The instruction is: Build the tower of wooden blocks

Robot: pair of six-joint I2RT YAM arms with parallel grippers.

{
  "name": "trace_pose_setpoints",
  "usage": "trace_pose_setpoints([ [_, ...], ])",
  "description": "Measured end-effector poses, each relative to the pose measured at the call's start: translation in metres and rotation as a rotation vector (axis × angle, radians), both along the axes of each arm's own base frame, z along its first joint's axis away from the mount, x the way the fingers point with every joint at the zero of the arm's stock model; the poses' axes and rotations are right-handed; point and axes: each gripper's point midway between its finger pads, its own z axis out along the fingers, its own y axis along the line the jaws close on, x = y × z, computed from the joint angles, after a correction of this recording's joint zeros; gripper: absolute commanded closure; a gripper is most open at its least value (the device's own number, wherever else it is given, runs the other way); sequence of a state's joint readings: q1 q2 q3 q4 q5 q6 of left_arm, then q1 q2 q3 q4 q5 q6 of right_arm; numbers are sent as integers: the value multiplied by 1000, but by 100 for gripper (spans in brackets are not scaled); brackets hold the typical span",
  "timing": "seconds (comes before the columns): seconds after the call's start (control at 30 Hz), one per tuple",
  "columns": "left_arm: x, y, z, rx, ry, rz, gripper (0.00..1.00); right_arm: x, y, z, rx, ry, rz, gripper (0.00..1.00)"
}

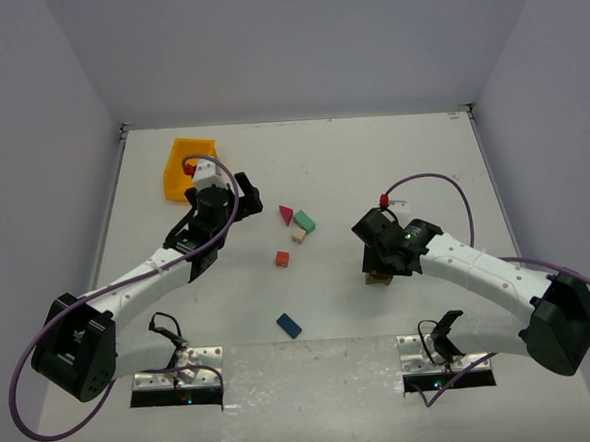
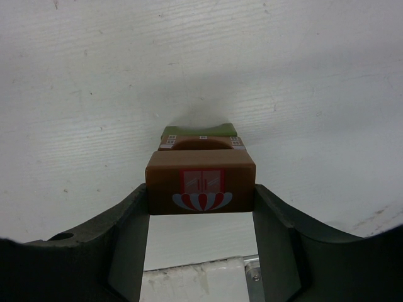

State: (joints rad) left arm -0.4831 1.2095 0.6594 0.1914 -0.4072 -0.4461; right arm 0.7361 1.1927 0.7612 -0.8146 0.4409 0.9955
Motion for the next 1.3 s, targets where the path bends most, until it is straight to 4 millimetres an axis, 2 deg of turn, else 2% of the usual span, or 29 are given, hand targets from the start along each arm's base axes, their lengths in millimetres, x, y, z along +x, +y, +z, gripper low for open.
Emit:
trace_pose_setpoints([
  [1.3, 0, -1, 0, -3, 1, -8, 0, 0, 0, -4, 7, -6, -8, 60],
])
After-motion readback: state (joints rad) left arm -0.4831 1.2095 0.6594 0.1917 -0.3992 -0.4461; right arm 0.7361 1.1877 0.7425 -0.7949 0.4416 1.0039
